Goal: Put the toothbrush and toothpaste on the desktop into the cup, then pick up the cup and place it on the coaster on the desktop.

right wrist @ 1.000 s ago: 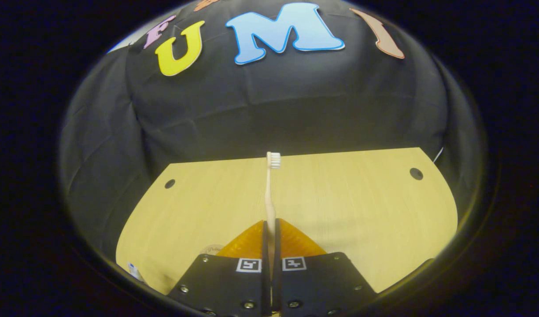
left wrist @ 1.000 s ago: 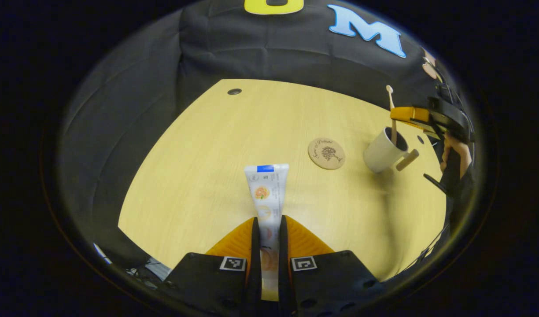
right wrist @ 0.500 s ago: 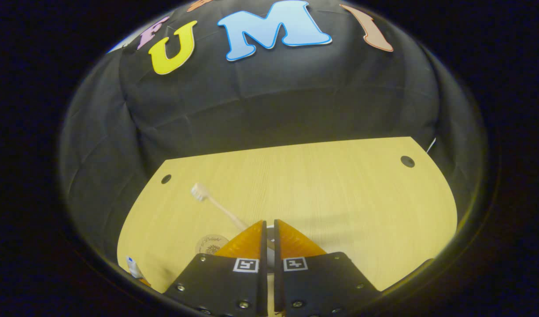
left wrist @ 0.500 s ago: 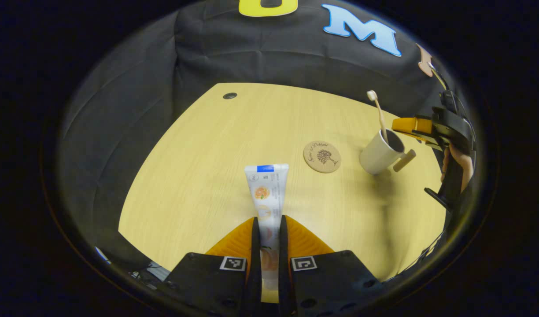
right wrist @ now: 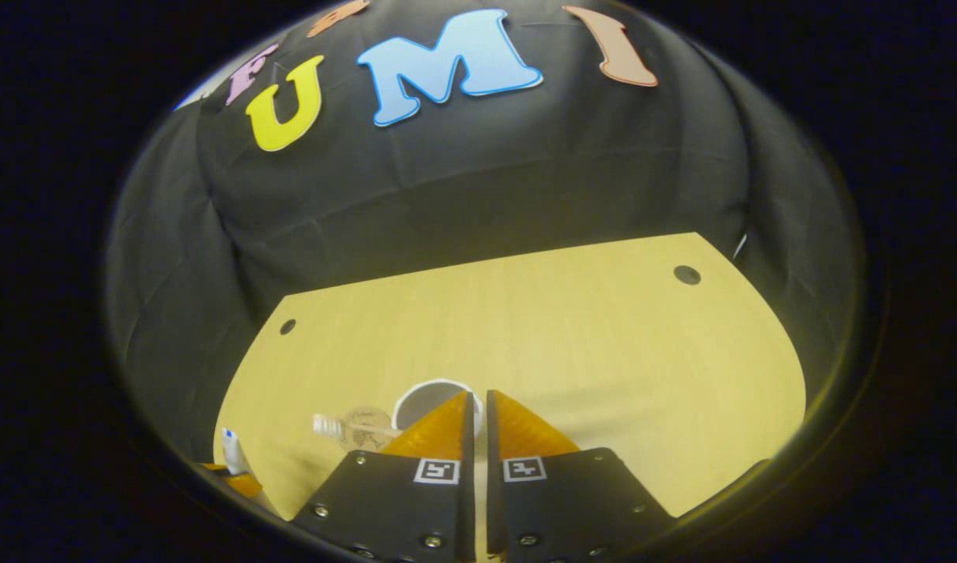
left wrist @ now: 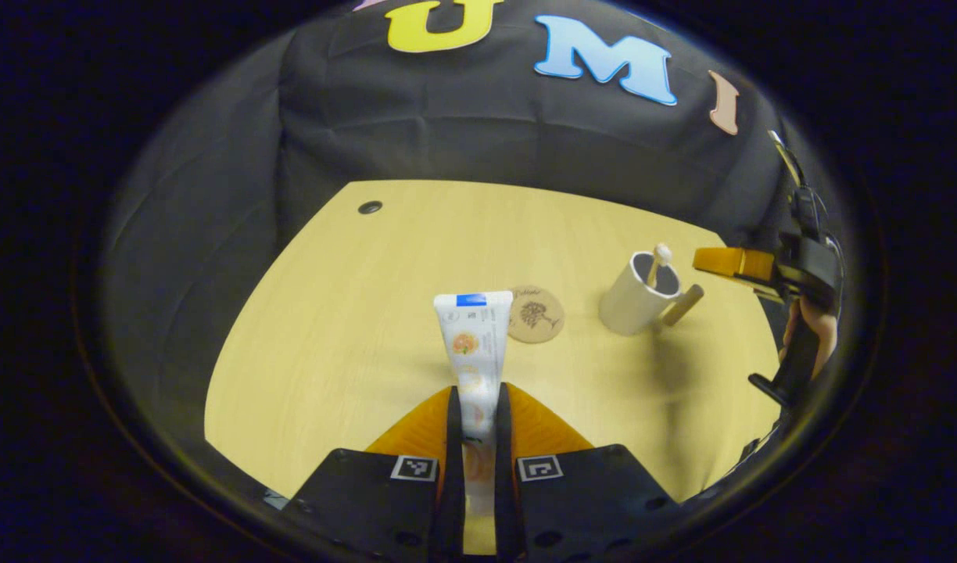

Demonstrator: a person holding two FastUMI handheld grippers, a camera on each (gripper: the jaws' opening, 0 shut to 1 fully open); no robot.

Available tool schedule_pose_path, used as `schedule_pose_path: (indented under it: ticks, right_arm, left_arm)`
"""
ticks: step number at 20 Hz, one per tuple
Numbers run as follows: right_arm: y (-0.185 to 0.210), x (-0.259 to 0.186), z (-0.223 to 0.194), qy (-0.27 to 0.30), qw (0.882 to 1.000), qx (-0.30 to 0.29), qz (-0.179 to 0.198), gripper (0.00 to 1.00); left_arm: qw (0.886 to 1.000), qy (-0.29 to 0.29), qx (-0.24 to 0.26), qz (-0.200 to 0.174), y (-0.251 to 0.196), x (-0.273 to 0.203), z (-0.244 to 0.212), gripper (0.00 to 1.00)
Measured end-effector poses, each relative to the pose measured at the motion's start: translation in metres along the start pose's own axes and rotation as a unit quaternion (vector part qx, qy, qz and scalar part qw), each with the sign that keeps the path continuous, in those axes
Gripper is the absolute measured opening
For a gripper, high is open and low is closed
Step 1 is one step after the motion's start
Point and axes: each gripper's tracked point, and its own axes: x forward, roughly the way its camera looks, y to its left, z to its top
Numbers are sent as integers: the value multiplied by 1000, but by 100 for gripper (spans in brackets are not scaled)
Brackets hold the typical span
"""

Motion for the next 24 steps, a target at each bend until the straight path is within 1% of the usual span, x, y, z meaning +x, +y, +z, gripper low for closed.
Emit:
schedule_pose_path:
  ticks: [2, 4, 8, 13, 15, 18, 21, 24]
  right_arm:
    - [-18, -10, -7, 3, 1000, 14, -13, 6]
    - [-37, -20, -14, 4, 999, 30, -26, 6]
    - [-80, -41, -26, 2, 996, 65, -60, 6]
    - [-128, -61, -45, 0, 987, 122, -101, 6]
    - [-143, -68, -51, 0, 983, 142, -114, 6]
    - [-162, -81, -59, -3, 978, 160, -131, 6]
    - [-178, -98, -67, -5, 974, 175, -142, 6]
    - [-189, -111, -75, -2, 972, 182, -151, 6]
  left_arm:
    - [1000, -16, 11, -17, -17, 10, 26, 22]
    - [998, -33, 20, -41, -47, 3, 53, 23]
    - [993, -69, 51, -87, -91, 8, 98, 23]
    - [979, -109, 86, -149, -167, 0, 146, 23]
    - [971, -124, 95, -180, -199, -7, 158, 23]
    - [959, -149, 100, -218, -238, -5, 177, 23]
    - [950, -176, 105, -235, -259, 7, 190, 22]
    - [948, -182, 108, -238, -272, 29, 195, 22]
